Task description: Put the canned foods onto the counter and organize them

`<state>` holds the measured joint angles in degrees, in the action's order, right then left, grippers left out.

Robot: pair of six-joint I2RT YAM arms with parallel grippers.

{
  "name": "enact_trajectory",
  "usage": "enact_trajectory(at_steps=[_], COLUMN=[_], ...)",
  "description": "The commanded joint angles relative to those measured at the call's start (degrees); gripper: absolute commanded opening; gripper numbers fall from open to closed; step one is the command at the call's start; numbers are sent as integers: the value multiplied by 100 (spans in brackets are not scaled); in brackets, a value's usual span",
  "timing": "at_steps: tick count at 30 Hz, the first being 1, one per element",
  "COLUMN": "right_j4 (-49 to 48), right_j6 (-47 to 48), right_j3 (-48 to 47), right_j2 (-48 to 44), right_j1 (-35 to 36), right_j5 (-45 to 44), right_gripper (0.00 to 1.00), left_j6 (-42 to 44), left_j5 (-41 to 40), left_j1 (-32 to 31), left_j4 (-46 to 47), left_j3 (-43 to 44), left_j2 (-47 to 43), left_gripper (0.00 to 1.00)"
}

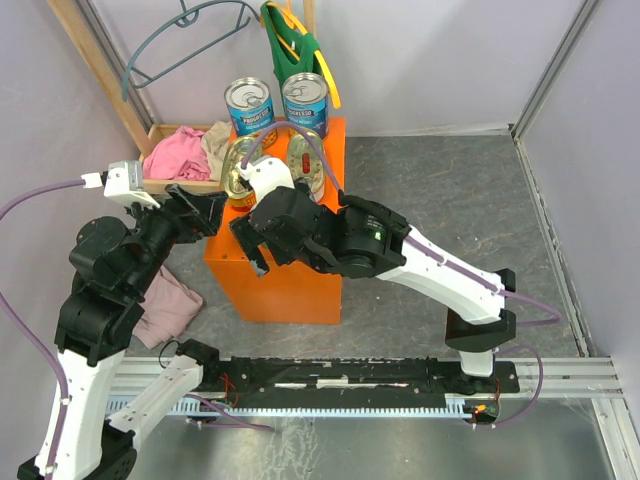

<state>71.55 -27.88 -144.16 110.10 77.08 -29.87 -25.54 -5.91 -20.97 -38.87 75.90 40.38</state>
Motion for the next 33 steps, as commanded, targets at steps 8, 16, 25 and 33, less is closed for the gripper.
enact_trajectory(at_steps=[8, 16, 25, 33], right_j4=[-249, -324, -481, -580], right_j6=[175, 295, 259, 234], right_j3=[-33, 50, 582, 1300], right_j2=[-560, -766, -1308, -1754], right_j1=[59, 116, 351, 352], right_j5=[-412, -340, -629, -979], right_gripper=[99, 99, 99, 84], left_j6=[-92, -92, -70, -152], left_j5=[-30, -34, -96, -37], left_j1=[22, 18, 25, 22], left_j4=[252, 273, 254, 377], left_j3=[16, 17, 53, -52], left_j2=[-13, 9, 40, 16], left_gripper=[85, 85, 85, 84])
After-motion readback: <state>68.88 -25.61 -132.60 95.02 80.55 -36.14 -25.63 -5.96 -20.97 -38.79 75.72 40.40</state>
